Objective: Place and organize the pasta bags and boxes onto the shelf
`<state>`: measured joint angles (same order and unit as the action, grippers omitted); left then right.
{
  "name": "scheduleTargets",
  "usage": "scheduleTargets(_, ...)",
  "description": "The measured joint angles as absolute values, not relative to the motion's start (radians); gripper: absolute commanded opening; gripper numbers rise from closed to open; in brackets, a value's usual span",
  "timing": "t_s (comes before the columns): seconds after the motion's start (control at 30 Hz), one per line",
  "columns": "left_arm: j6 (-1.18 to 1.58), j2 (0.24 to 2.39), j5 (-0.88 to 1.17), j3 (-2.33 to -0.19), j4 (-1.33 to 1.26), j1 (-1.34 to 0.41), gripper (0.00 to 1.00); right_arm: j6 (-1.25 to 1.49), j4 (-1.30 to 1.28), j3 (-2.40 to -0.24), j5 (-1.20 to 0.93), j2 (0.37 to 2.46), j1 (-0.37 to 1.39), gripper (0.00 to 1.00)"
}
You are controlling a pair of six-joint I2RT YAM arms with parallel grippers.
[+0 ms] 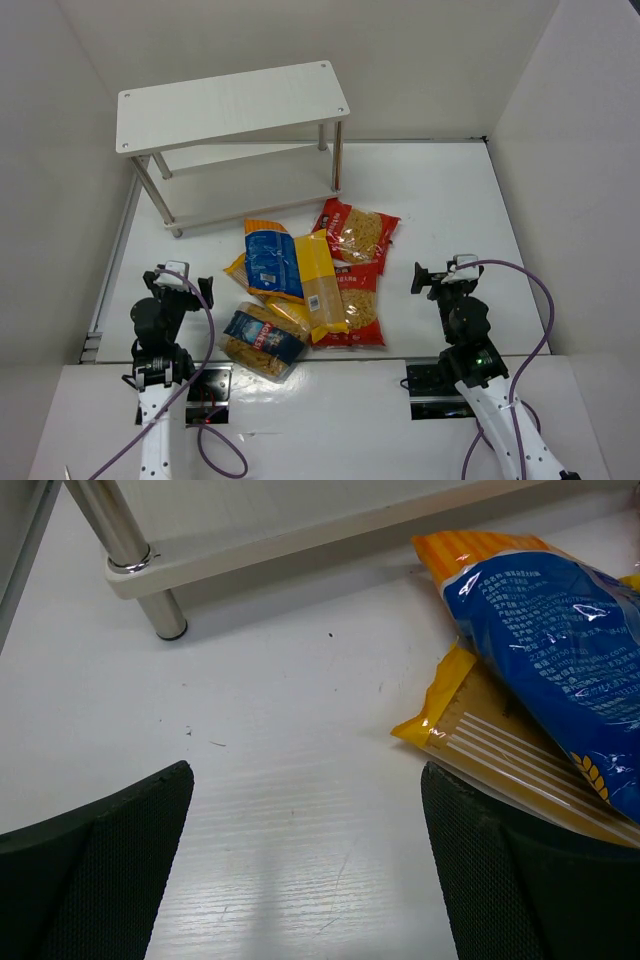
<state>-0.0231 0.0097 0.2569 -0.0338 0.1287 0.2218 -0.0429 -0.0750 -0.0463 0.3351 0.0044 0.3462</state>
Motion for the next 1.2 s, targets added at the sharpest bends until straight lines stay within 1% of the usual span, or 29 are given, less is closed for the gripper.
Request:
scheduleTargets(0.37,-0.032,0.01,0.257,-0.034,0.128,0.221,1.0,-0.046,-0.075,-0.046,0.335,0.004,0.346,0.99)
scheduleTargets(0.5,-0.049,0.01,0.222,-0.065,0.128,0.221,1.0,-0.112,-0.054,-0.046,0.272,0.004,0.346,0.99)
scheduleTargets(0.67,-0.075,0.01,0.178,-0.208,0.06,0.221,1.0,-0.338,0.053,-0.094,0.132,0.006,0.346,0.99)
scheduleTargets(0.8,-0.11,0.01,0.178,-0.329,-0.06,0.221,1.0,-0.649,0.047,-0.269,-0.002,0.006,0.346,0.99)
scheduleTargets(0.87,-0.134,0.033,0.183,-0.413,-0.089,0.221,1.0,-0.731,0.106,-0.327,-0.007,0.005,0.346,0.99)
scheduleTargets(0.93,-0.156,0.119,0.186,-0.526,-0.12,0.22,1.0,-0.783,0.169,-0.355,0.0,0.004,0.346,0.99)
scheduleTargets(1.03,-0.161,0.388,0.146,-0.8,-0.105,0.218,1.0,-0.804,0.144,-0.441,0.025,0.067,0.346,0.99)
scheduleTargets(1.1,-0.159,0.598,0.082,-1.023,-0.051,0.217,1.0,-0.773,0.096,-0.552,0.057,0.196,0.346,0.99)
scheduleTargets(1.2,-0.152,0.875,-0.027,-1.289,0.052,0.213,1.0,-0.694,-0.026,-0.724,0.108,0.406,0.346,0.99)
